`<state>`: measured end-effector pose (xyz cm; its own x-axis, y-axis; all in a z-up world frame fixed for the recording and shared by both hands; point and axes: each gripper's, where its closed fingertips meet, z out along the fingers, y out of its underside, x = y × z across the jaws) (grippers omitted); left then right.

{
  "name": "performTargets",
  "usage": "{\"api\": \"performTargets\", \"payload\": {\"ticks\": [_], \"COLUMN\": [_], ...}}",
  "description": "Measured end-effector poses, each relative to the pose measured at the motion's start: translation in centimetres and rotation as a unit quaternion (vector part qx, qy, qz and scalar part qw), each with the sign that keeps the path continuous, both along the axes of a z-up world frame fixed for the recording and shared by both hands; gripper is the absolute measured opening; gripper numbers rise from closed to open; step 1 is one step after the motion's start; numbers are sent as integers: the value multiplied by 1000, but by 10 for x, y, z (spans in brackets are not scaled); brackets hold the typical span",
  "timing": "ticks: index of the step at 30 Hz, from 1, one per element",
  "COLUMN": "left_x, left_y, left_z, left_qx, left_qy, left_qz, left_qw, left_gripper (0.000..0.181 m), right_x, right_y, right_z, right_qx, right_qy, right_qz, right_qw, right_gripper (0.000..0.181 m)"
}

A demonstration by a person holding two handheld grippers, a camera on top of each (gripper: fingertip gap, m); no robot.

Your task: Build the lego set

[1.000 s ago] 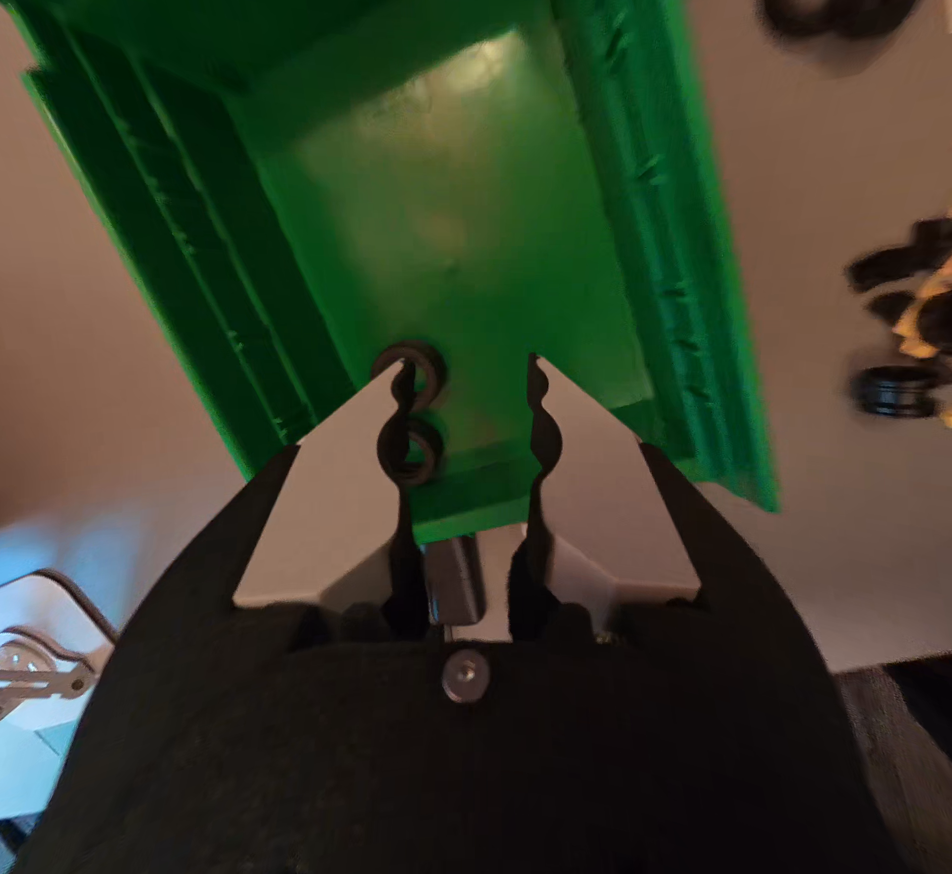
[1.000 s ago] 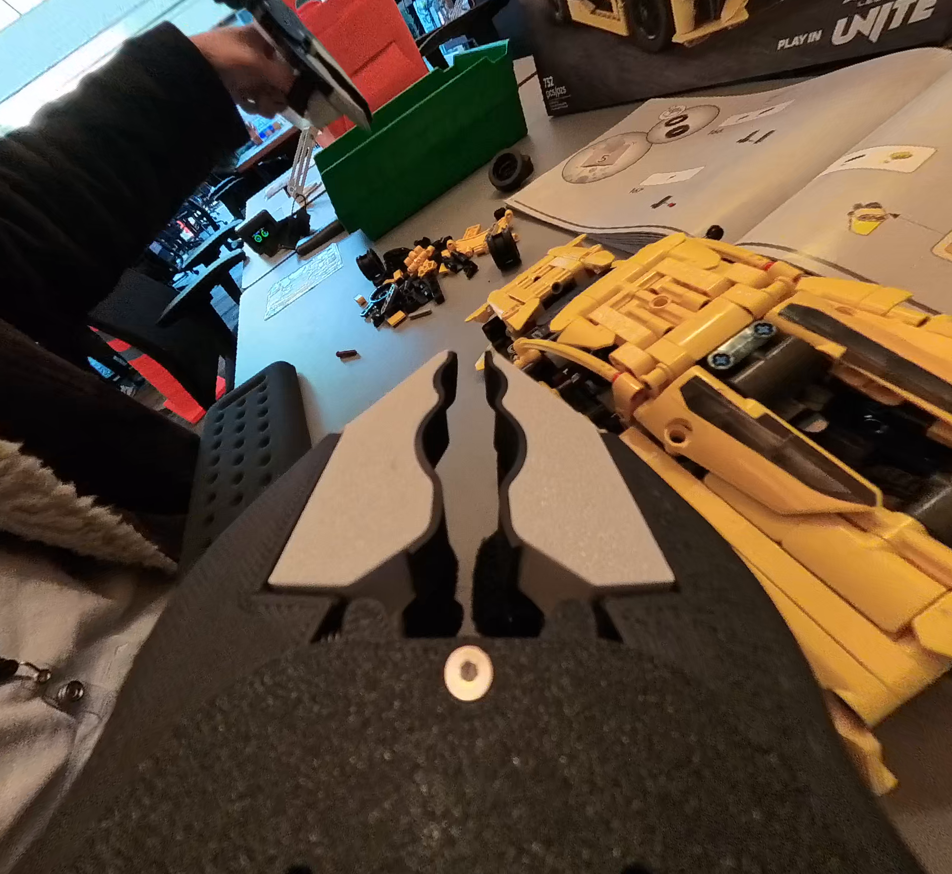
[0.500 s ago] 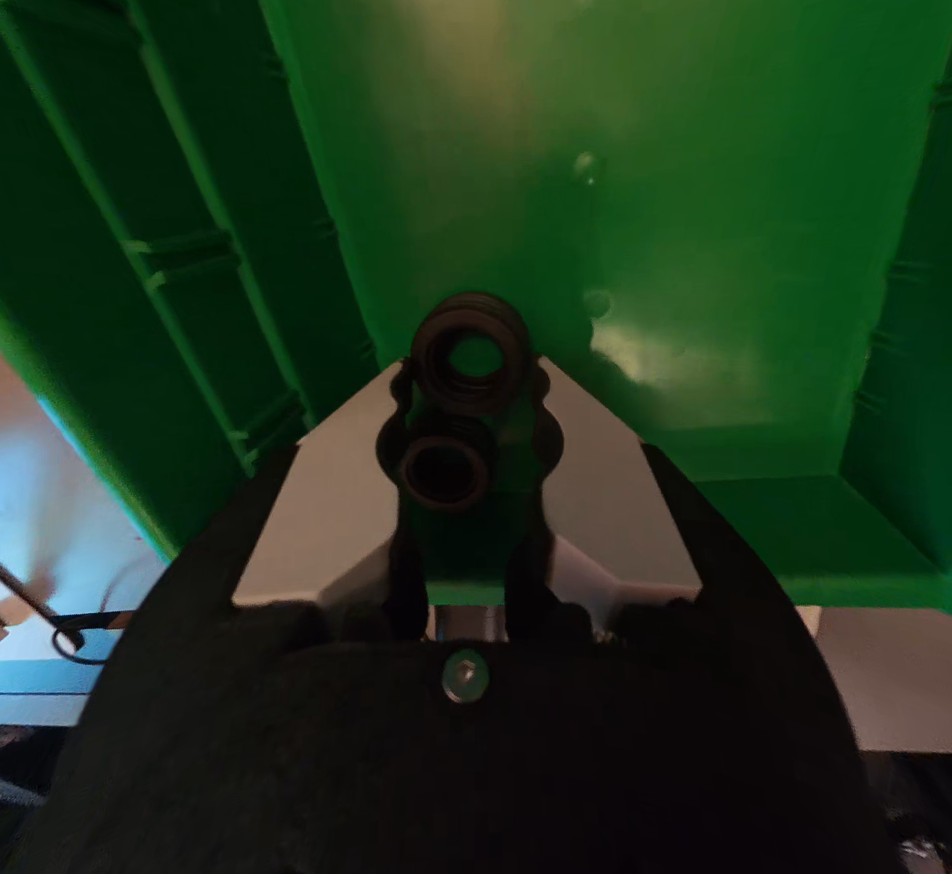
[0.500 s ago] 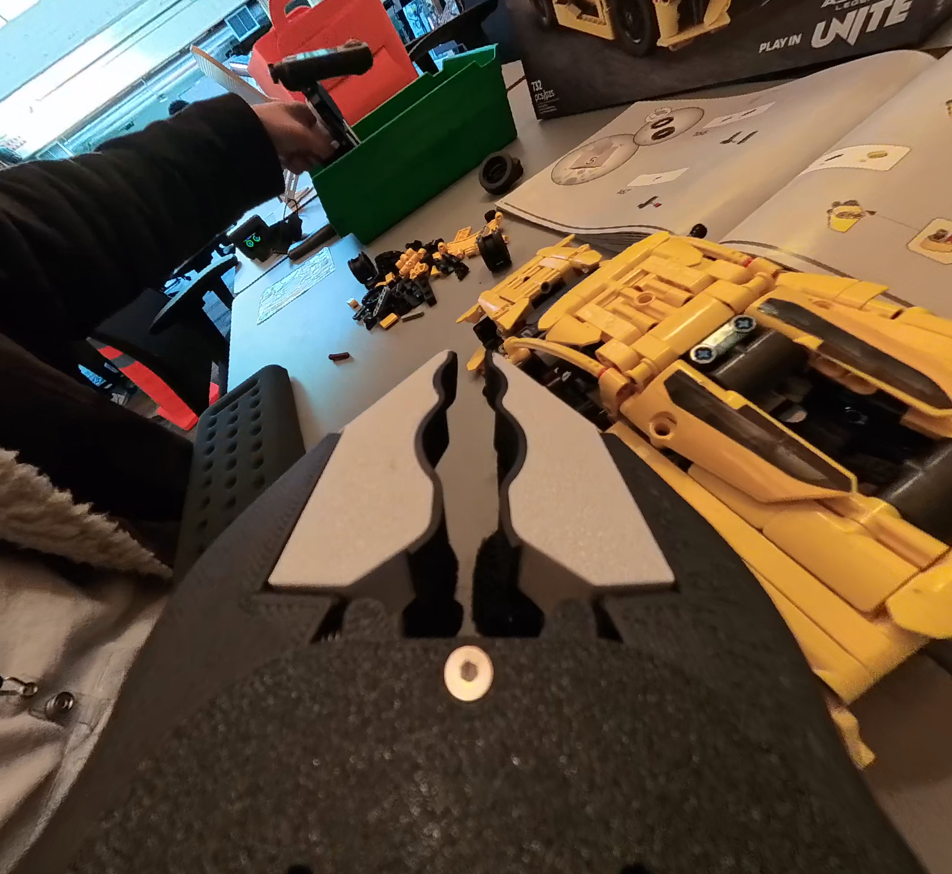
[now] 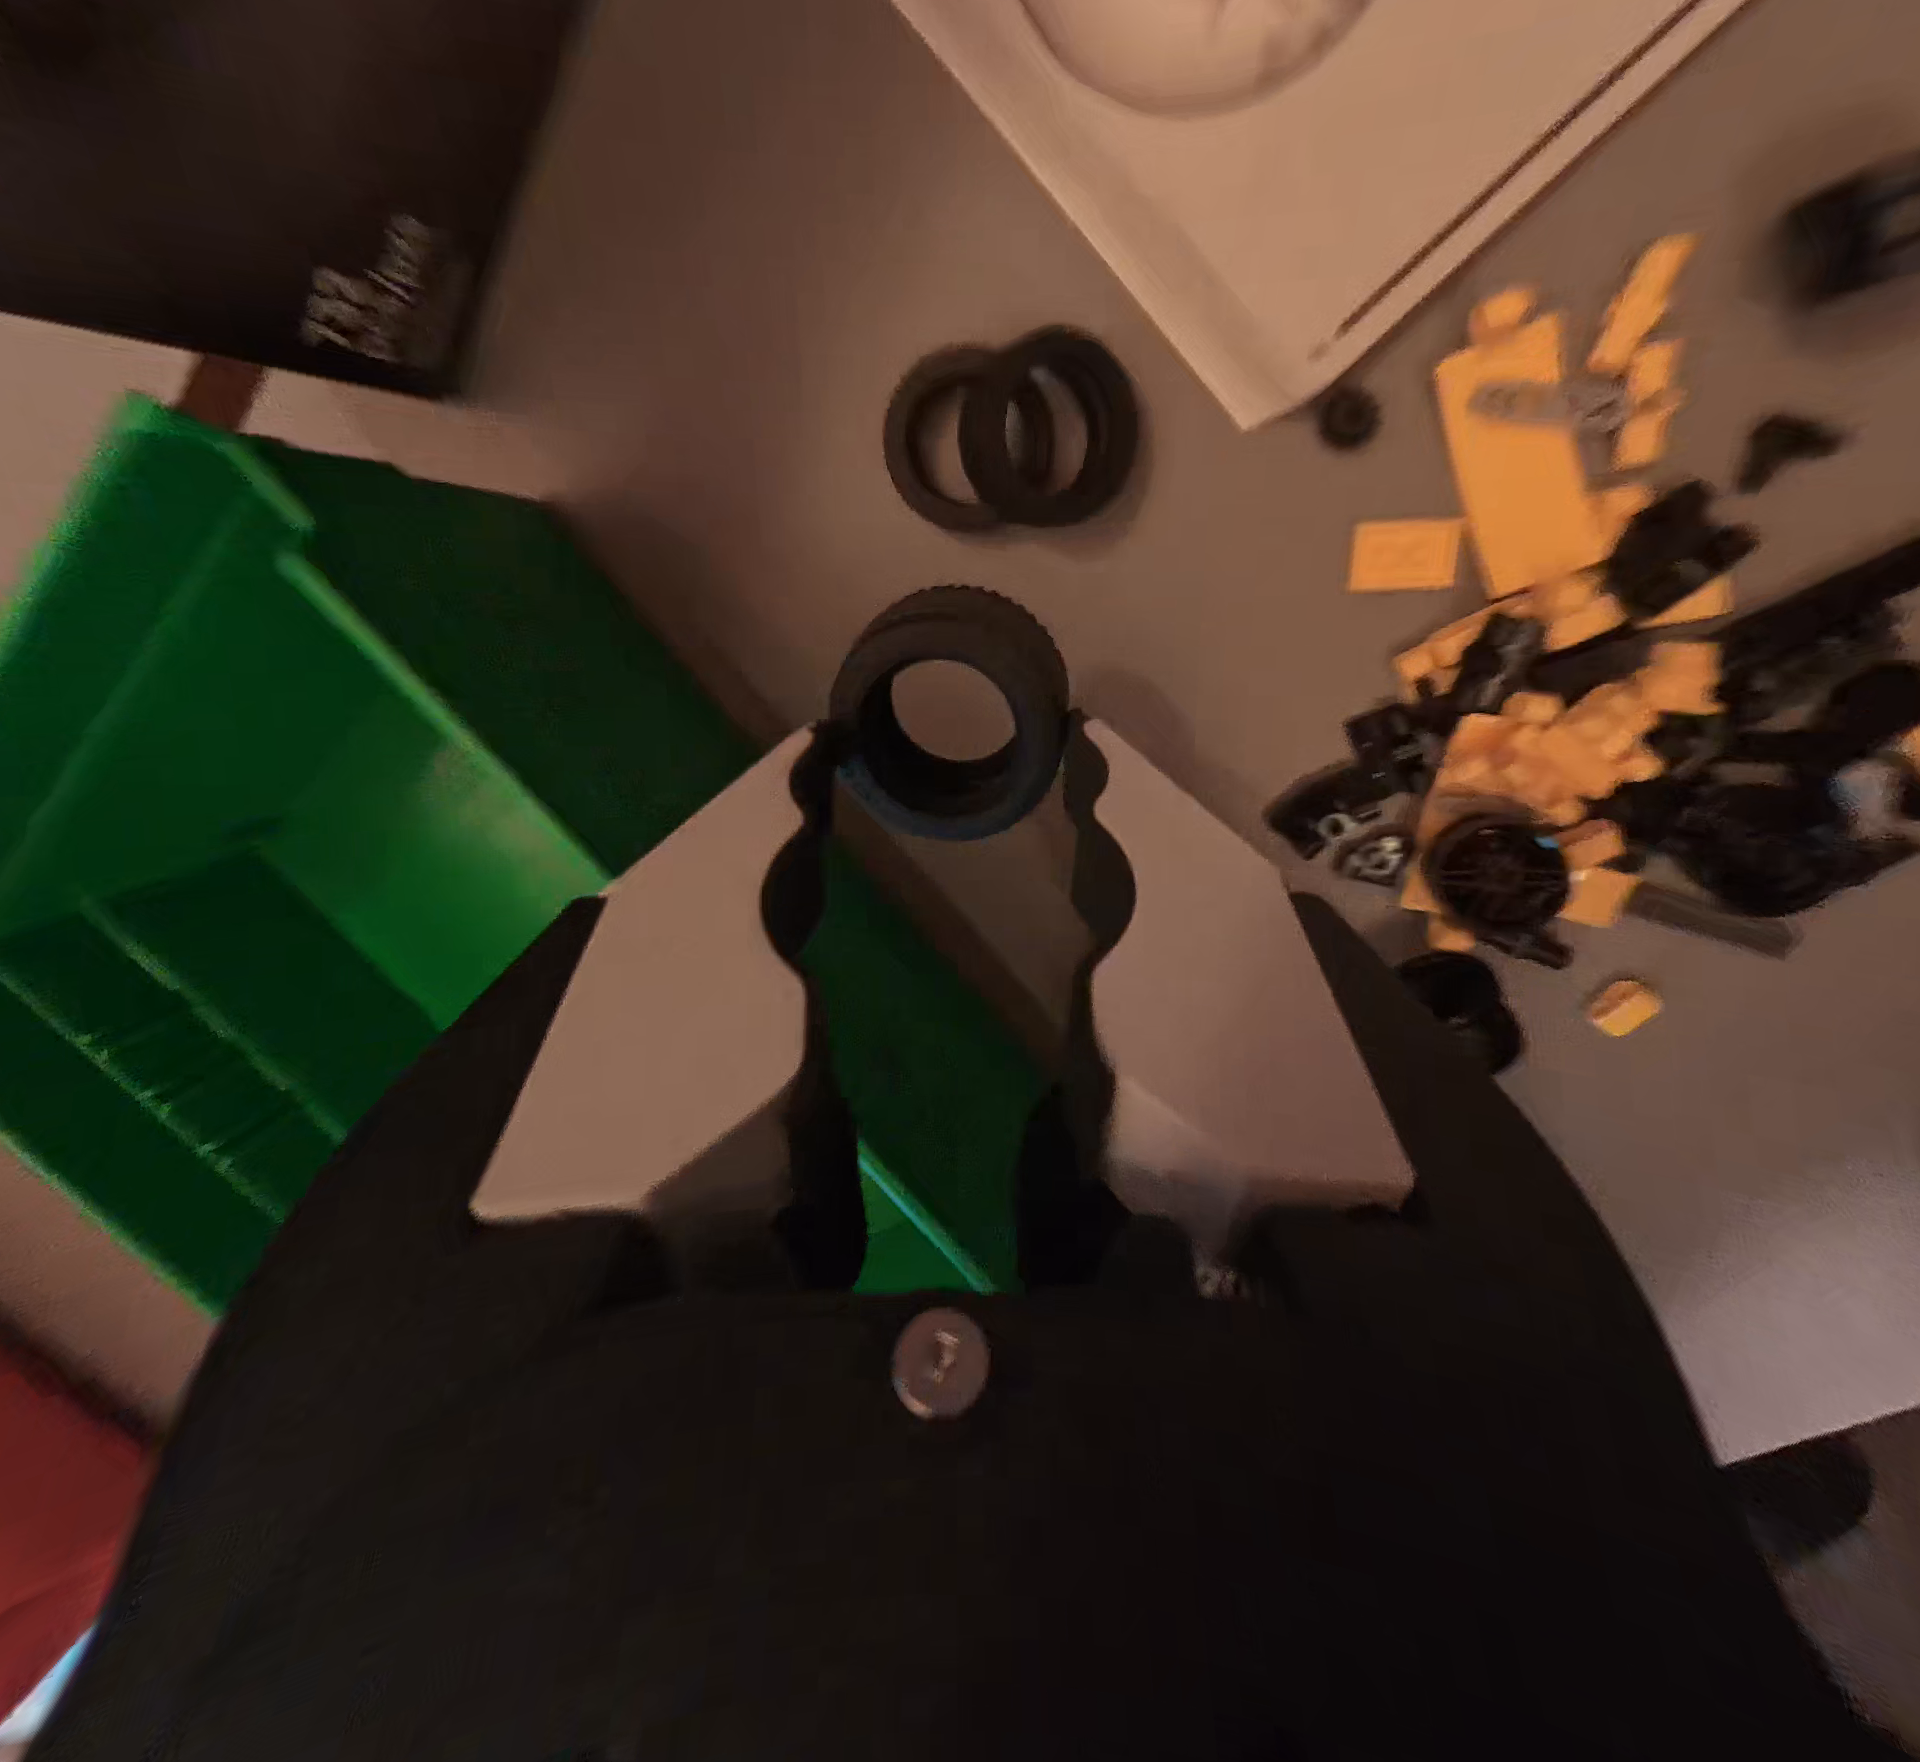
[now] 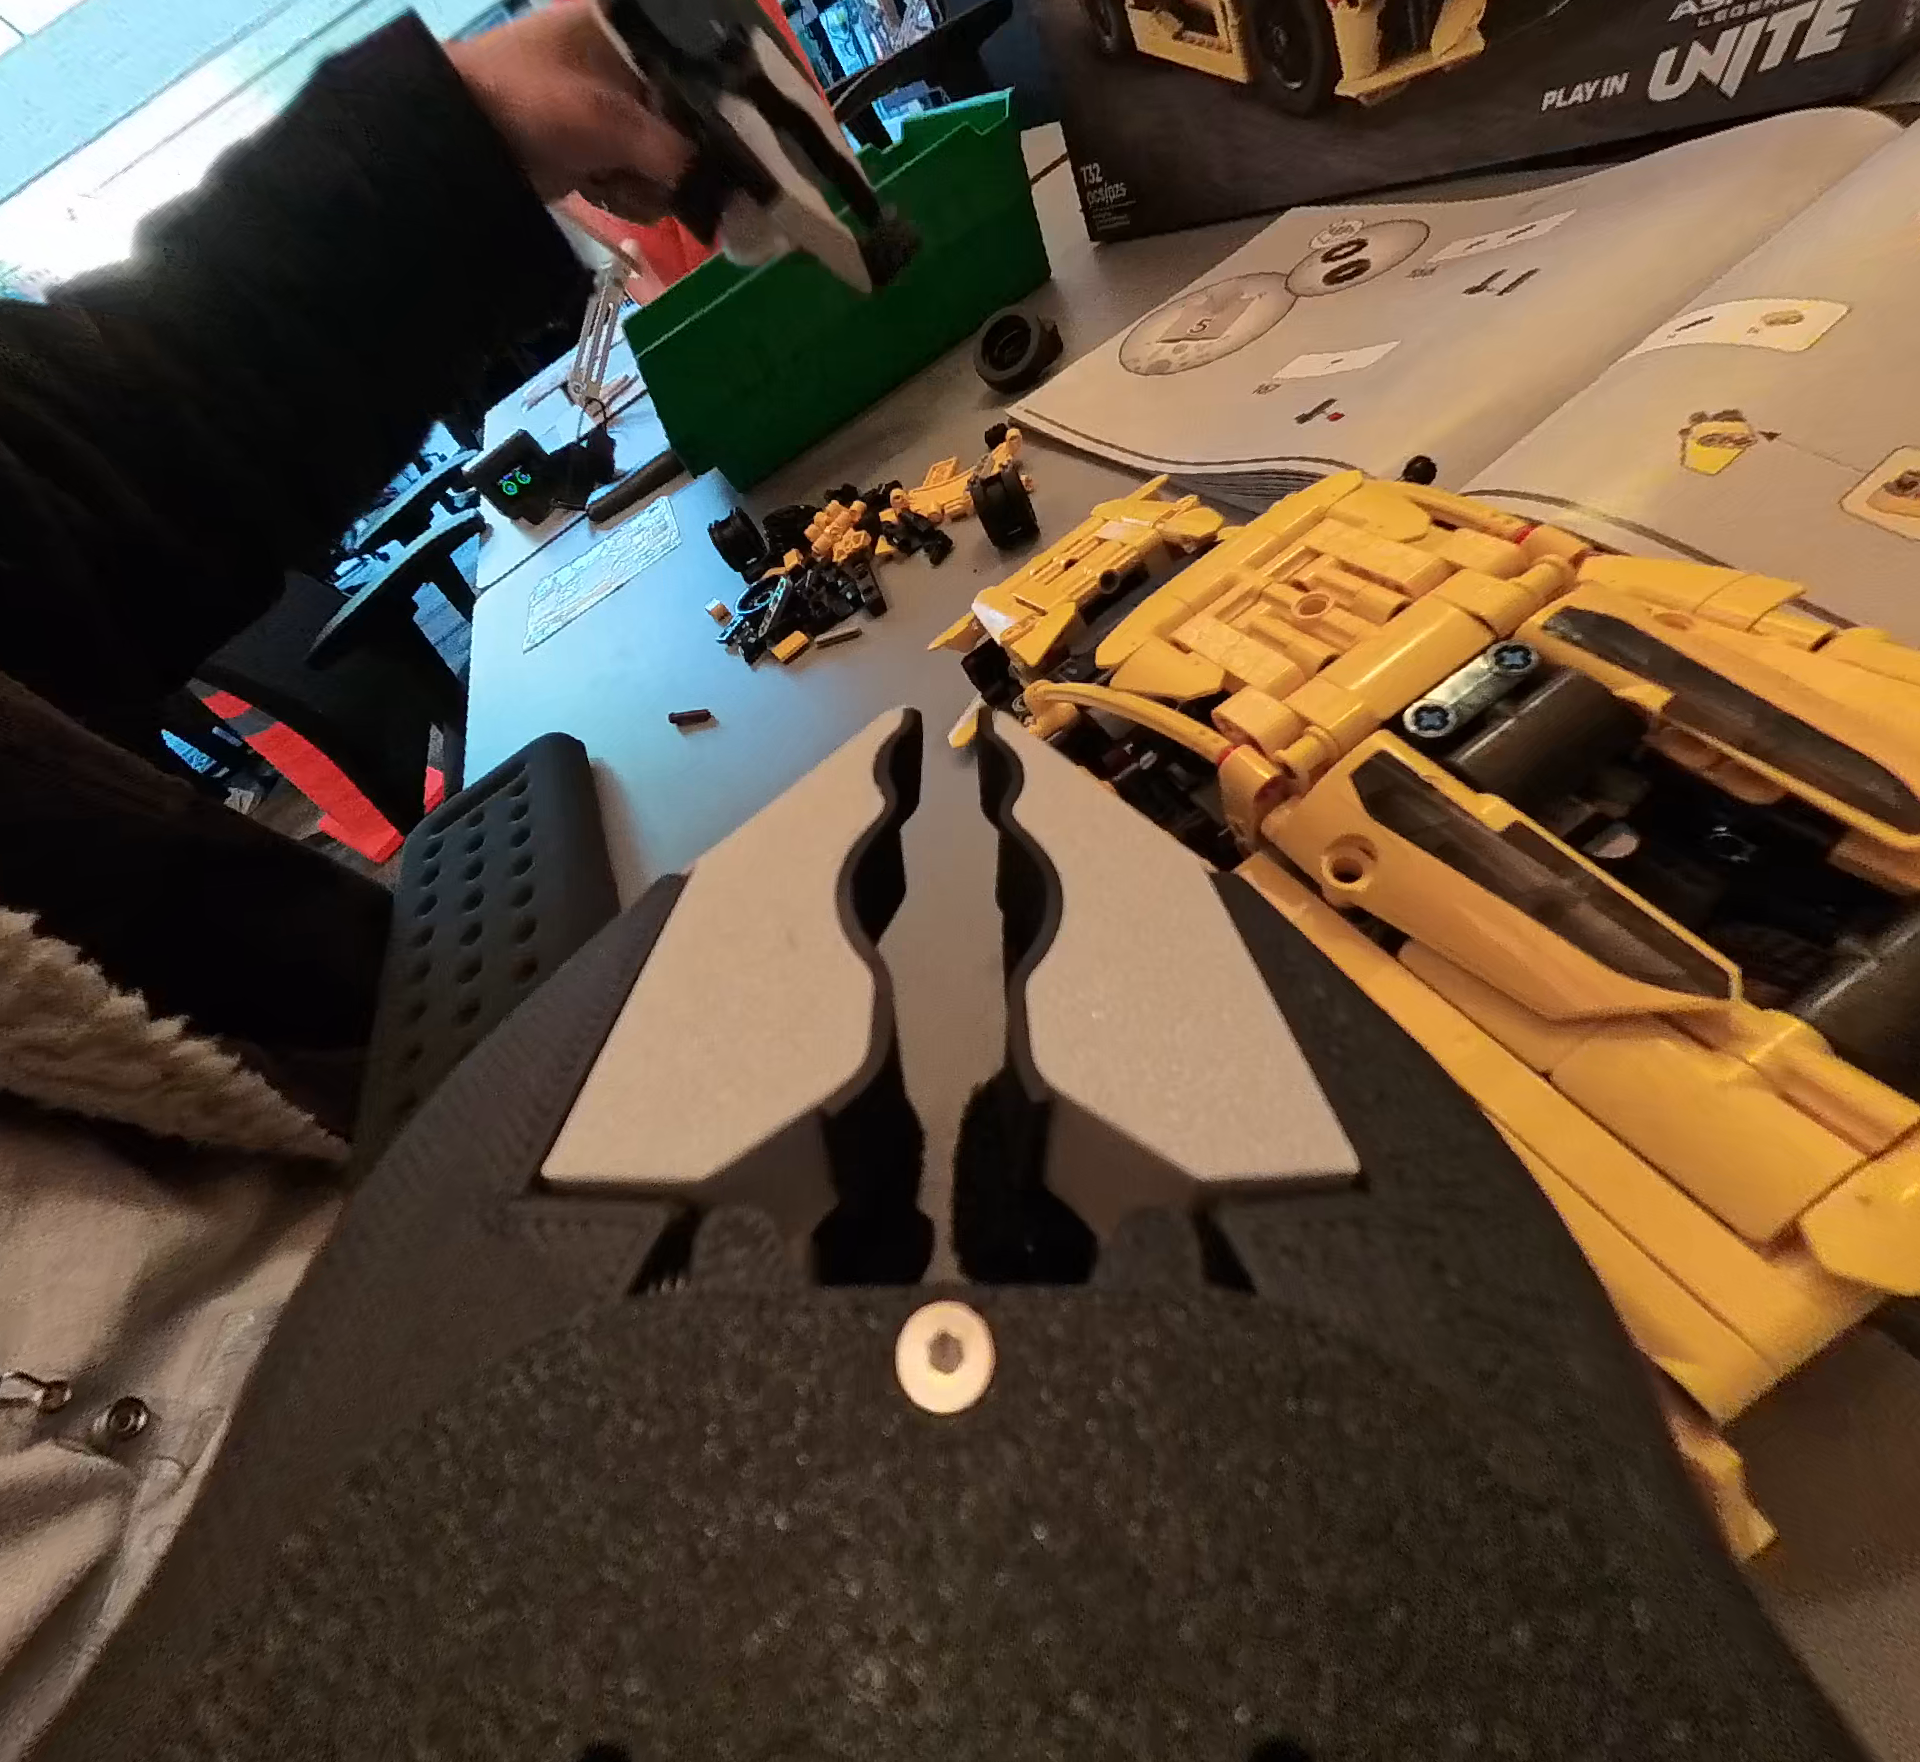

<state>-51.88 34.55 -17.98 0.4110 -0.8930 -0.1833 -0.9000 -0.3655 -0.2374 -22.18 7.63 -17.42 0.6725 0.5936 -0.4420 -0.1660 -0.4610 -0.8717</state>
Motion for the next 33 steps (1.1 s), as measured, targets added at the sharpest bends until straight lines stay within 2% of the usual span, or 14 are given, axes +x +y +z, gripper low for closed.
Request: {"api": "performTargets", "payload": {"ticks": [2, 3, 8, 15, 18, 22, 25, 27, 30, 33], "left_x": [-10, -12, -14, -17, -11, -11, -58, -109, -164, -201], "left_y": [5, 5, 12, 18, 16, 11, 20, 26, 17, 12], "left_z": [-25, -34, -57, -73, -60, 1, 44, 48, 25, -6], "left_qx": [-1, -12, -69, -64, -50, -21, -6, -12, -75, -95], "left_qy": [76, 89, 93, 120, 97, -11, -63, -60, -67, -56], "left_qz": [-1, 3, 51, 59, 60, 61, 129, 210, 325, 398], "left_qw": [997, 996, 992, 989, 992, 998, 990, 976, 940, 911], "left_gripper": [44, 44, 44, 46, 48, 49, 49, 49, 49, 49], "right_x": [1, 1, 1, 2, 1, 1, -1, -1, -2, -3], "right_y": [0, 0, -1, -1, -1, -1, -1, -1, -2, -2], "right_z": [2, 3, 5, 6, 5, 4, 3, 4, 4, 3], "right_qx": [3, 5, 8, 9, 7, 4, 3, 4, 4, 3], "right_qy": [4, 3, 5, 8, 8, 10, 10, 9, 9, 9], "right_qz": [-1, -2, 0, -2, -1, 1, 4, 5, 8, 10], "right_qw": [1000, 1000, 1000, 1000, 1000, 1000, 1000, 1000, 1000, 1000], "right_gripper": [9, 9, 9, 9, 9, 9, 9, 9, 9, 9]}}
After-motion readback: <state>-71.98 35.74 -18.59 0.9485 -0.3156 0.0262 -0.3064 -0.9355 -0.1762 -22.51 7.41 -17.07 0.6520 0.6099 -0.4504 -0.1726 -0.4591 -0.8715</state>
